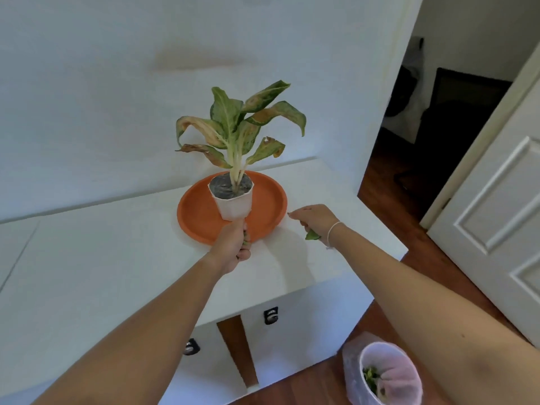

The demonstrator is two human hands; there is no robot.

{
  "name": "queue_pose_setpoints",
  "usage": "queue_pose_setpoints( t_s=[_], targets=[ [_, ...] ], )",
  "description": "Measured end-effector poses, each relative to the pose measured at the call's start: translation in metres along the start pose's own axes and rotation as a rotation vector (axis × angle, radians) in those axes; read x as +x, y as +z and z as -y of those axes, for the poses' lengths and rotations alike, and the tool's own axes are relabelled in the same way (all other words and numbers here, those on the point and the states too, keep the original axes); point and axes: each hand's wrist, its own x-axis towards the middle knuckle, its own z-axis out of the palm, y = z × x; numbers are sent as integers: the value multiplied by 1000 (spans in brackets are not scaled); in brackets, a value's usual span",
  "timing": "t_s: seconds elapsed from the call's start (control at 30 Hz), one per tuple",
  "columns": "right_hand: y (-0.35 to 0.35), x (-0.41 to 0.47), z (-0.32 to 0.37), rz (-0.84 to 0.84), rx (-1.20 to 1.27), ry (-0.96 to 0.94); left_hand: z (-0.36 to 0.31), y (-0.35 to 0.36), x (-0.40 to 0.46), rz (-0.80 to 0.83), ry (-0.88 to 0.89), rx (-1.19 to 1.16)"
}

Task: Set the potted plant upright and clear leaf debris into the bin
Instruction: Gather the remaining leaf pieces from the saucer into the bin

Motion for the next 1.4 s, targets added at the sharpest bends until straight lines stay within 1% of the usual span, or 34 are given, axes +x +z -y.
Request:
queue_pose_setpoints(
  t_s=[0.2,0.33,0.43,0.53,0.63,0.7,0.77,0.9,1.0,1.13,1.2,1.3,1.4],
  targets=[
    [-86,-18,-41,-119,223,91,1,87,2,144,-6,49],
    [-153,-38,-80,-172,276,128,14,172,-2,253,-38,82],
    [-209,-56,-123,-223,328,184,40,244,-13,347,-92,125],
    [-258,-72,-168,-288,419,249,69,307,-22,420,-184,136],
    [-288,-84,-208,-337,487,323,94,352,-24,451,-264,137],
    [-300,-89,-236,-363,548,378,115,377,-22,444,-315,146],
    [-302,-90,-265,-411,628,443,138,394,-20,419,-373,157],
    [-286,-86,-337,-532,804,601,207,411,-3,328,-488,287],
    [-269,-73,-394,-611,928,716,258,417,19,272,-527,388],
    [-243,-45,-471,-690,1086,835,335,423,59,249,-593,403],
    [-230,-26,-504,-727,1107,873,374,420,79,225,-643,404],
    [-203,1,-552,-731,1141,909,426,409,102,232,-712,376],
    [-176,22,-593,-647,1171,943,466,398,120,293,-753,379]
  ],
)
